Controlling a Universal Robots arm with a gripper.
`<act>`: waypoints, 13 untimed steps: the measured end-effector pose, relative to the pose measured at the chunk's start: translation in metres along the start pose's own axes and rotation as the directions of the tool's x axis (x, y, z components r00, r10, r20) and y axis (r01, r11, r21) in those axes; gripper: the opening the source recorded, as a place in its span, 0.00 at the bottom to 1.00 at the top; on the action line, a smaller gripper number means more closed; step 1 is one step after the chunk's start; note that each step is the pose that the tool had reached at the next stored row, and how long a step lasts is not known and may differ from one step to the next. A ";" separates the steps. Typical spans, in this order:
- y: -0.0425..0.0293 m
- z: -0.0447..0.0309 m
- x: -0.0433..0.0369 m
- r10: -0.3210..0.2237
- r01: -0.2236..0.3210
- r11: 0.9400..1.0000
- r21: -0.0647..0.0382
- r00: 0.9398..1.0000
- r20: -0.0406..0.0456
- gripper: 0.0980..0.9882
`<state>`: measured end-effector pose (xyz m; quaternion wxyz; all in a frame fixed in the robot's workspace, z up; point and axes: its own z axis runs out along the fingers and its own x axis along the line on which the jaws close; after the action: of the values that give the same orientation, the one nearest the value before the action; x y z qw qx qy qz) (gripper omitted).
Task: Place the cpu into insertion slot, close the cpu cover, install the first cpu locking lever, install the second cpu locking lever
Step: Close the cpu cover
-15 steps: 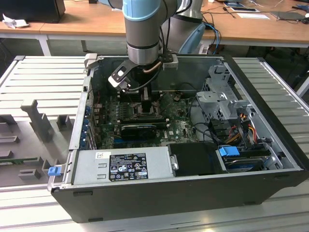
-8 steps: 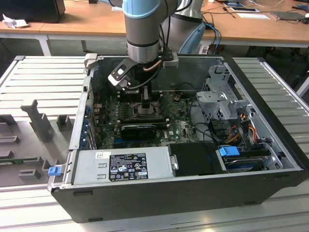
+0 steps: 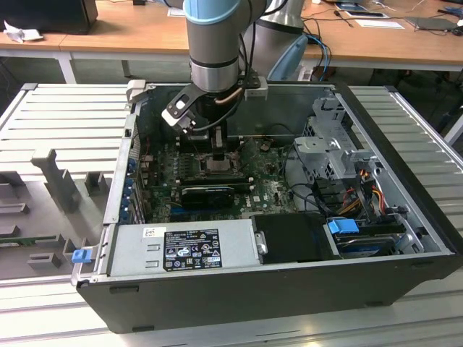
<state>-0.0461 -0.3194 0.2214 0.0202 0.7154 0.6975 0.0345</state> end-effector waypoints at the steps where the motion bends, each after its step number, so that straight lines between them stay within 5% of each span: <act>1: 0.0000 -0.0001 0.0000 0.000 0.000 1.000 0.000 1.000 0.000 0.01; 13: 0.0120 0.0008 -0.0014 0.000 0.000 1.000 0.000 1.000 0.000 0.01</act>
<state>-0.0341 -0.3211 0.2215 0.0203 0.7155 0.6975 0.0343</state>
